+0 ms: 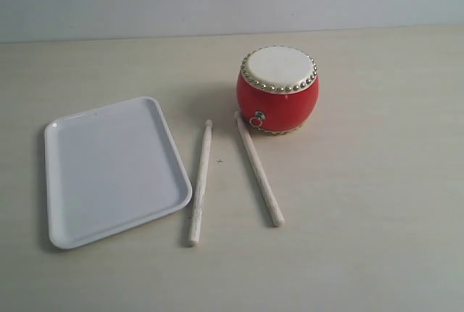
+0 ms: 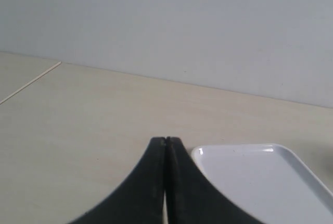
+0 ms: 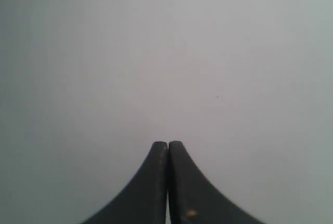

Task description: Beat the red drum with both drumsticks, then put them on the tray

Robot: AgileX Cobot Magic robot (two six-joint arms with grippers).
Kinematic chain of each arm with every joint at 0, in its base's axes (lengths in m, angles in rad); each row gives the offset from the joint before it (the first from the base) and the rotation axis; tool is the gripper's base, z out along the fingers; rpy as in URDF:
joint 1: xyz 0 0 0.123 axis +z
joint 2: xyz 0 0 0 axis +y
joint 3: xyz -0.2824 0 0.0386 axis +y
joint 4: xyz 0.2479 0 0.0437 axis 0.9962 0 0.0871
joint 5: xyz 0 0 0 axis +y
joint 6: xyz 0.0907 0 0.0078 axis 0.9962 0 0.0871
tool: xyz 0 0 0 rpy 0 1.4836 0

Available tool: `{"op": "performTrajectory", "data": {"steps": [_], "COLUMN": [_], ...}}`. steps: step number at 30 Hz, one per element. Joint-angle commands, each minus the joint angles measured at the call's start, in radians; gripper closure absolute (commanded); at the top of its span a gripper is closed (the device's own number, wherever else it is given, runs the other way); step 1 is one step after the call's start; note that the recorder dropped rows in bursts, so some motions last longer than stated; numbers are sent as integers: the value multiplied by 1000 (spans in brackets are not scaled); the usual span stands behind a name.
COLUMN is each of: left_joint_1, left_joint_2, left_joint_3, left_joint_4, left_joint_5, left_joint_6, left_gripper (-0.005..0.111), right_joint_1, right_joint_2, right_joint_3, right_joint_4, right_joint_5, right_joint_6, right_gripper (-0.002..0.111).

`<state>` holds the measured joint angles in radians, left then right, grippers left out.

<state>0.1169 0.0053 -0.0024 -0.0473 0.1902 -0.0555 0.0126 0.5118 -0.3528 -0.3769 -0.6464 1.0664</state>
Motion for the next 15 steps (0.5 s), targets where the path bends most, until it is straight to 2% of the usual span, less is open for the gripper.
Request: {"op": "performTrajectory", "data": {"steps": [1, 3, 5, 7, 8, 10, 15], "left_joint_1": [2, 2, 2, 2, 2, 2, 2], "left_joint_2": [-5, -5, -5, -5, -5, -5, -5], "left_joint_3": [2, 2, 2, 2, 2, 2, 2], "left_joint_4": [0, 0, 0, 0, 0, 0, 0], "left_joint_5": [-1, -1, -1, -1, -1, -1, -1], "left_joint_6": [-5, -5, -5, -5, -5, -5, -5], "left_gripper": [107, 107, 107, 107, 107, 107, 107], "right_joint_1": [-7, -7, -7, -7, -7, -7, -7], "right_joint_2": [190, 270, 327, 395, 449, 543, 696], "right_joint_3": [-167, -247, -317, -388, -451, -538, -588], "right_joint_4": [-57, -155, -313, -653, -982, -1368, -1368], "right_joint_5": [66, 115, 194, 239, 236, 219, 71], "right_joint_6": [67, 96, 206, 447, 721, 1065, 866], "right_gripper": [108, 108, 108, 108, 108, 108, 108]}}
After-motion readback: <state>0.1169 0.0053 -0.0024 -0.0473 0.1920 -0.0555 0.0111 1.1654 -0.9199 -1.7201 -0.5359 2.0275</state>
